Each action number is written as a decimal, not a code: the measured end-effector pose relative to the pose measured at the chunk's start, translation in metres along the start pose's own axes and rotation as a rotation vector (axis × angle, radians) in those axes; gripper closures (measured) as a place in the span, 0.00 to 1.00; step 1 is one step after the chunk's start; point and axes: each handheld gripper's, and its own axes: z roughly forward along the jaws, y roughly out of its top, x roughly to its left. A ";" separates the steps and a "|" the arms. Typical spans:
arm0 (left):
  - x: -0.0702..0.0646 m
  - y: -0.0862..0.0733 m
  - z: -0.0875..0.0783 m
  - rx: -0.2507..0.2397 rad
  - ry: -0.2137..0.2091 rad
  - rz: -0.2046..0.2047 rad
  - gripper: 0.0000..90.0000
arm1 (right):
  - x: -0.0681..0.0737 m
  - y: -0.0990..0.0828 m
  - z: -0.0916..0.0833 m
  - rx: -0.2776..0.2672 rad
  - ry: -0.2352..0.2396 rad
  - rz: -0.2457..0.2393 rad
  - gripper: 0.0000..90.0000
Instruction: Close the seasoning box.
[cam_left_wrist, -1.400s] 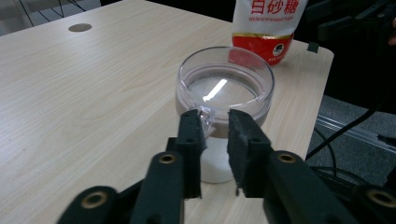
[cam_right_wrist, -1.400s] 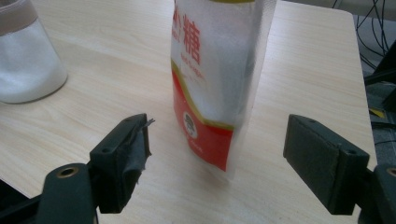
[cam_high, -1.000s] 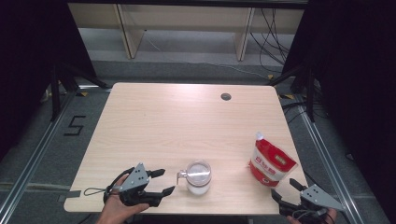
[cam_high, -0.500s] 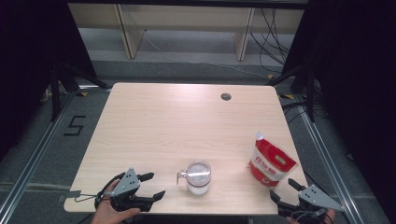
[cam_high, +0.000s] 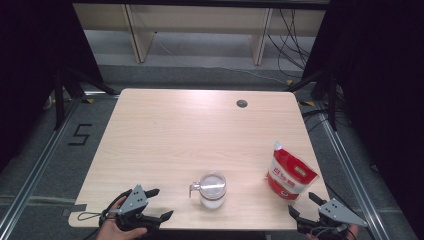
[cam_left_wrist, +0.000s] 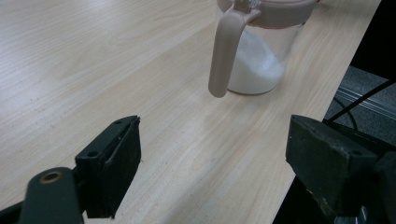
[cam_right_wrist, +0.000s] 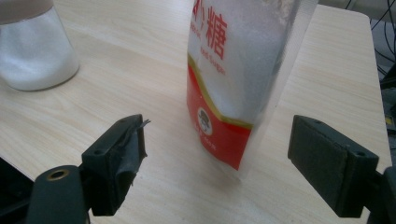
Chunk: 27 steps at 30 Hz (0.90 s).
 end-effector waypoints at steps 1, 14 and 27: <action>0.000 -0.001 0.000 -0.001 0.002 -0.004 0.20 | -0.002 0.000 0.000 -0.003 -0.008 -0.025 0.22; -0.001 -0.009 0.000 0.050 0.013 -0.013 0.18 | 0.001 -0.001 0.001 0.006 0.014 -0.010 0.21; 0.000 -0.009 0.001 0.050 0.011 -0.015 0.18 | 0.004 -0.002 0.001 0.029 0.002 0.018 0.20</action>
